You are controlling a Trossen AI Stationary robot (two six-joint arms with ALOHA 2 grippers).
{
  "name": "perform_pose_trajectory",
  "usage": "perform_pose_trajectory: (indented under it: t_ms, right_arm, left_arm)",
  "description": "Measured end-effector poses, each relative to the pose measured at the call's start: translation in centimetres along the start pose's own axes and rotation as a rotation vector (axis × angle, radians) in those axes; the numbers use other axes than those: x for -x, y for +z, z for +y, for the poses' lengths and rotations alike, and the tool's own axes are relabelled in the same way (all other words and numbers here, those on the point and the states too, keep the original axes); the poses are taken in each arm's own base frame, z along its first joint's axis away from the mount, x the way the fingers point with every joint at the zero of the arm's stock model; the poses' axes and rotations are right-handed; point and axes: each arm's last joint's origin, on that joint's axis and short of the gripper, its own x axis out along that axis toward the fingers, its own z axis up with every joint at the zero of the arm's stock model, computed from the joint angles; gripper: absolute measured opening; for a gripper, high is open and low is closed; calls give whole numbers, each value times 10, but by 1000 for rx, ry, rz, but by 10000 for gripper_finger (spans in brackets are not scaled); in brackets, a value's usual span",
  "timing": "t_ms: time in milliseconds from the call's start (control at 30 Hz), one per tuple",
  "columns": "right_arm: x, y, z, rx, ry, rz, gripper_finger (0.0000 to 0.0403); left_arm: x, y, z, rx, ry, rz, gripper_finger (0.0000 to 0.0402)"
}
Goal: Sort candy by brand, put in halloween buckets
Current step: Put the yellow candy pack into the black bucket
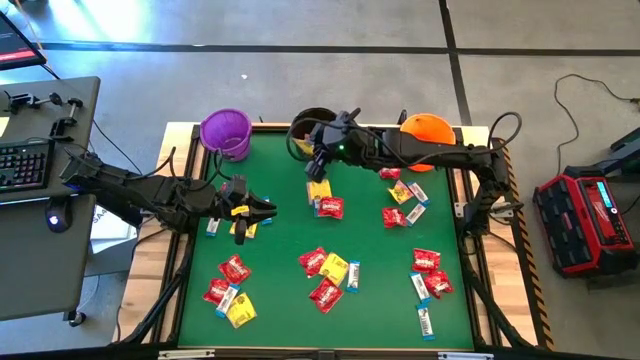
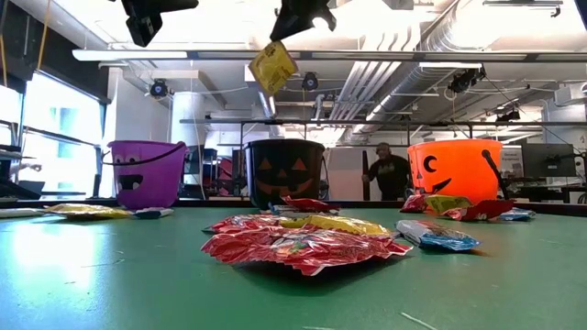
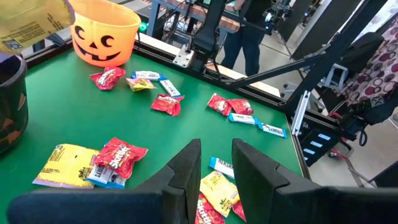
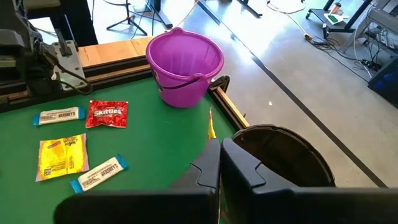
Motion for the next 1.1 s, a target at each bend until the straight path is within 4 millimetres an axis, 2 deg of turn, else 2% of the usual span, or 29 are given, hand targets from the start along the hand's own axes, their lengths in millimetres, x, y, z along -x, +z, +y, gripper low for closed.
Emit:
perform_pose_trajectory:
  t_ms: [467, 1100]
  right_arm:
    - [-5, 1, -14, -19, -59, 4, 0]
    - [-29, -3, -77, -75, -146, 48, 0]
  left_arm:
    - [0, 0, 0, -1, 0, 0, 80]
    - [0, 0, 0, -1, 1, 0, 80]
